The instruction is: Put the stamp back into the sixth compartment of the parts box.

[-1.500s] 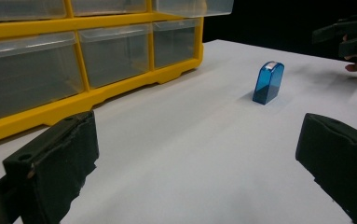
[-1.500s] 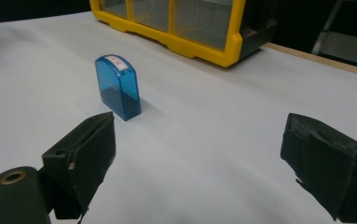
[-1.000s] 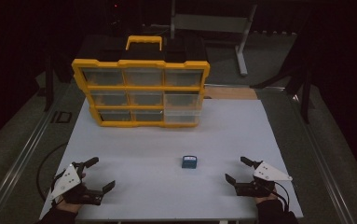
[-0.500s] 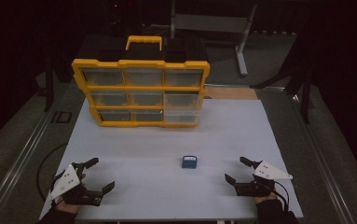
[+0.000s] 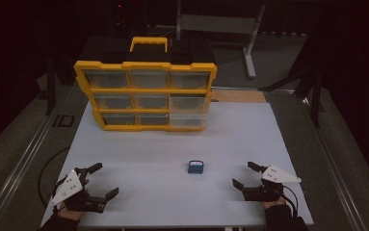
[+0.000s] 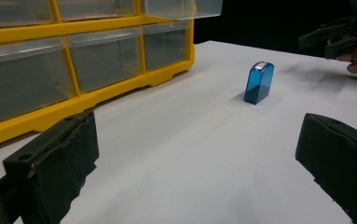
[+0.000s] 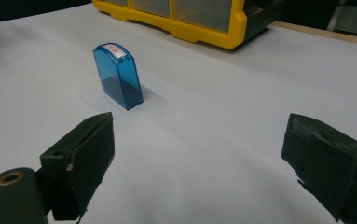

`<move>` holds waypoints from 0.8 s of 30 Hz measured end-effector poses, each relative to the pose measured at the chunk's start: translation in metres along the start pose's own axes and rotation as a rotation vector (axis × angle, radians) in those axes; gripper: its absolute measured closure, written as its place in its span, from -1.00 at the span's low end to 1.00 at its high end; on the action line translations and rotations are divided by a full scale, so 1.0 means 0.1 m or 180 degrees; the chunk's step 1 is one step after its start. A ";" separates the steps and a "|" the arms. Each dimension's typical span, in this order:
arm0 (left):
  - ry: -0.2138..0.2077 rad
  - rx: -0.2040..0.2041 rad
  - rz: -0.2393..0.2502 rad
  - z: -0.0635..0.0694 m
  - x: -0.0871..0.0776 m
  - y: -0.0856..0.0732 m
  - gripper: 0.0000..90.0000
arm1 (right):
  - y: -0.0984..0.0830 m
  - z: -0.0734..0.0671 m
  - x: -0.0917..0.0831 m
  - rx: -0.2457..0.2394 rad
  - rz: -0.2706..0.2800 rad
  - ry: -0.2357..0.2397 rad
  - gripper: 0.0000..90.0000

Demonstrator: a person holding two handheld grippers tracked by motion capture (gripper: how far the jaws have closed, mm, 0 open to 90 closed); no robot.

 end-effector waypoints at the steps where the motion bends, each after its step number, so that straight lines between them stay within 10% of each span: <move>1: -0.0004 0.0002 -0.0001 0.00 0.00 0.00 -0.99 | 0.00 0.01 0.00 -0.0016 -0.0008 -0.0013 -0.79; 24: -0.0001 -0.0043 0.0017 0.00 0.00 0.01 -0.99 | 0.70 -0.02 -0.23 -0.0232 0.0035 0.0187 -0.83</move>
Point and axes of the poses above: each handheld gripper's, and its own axes: x roughly forward along the jaws, y roughly out of its top, z roughly to its right, the point moved 4 cm from there along x, roughly forward along the jaws, and after that the axes turned 8 degrees about x, right-handed, at the moved point
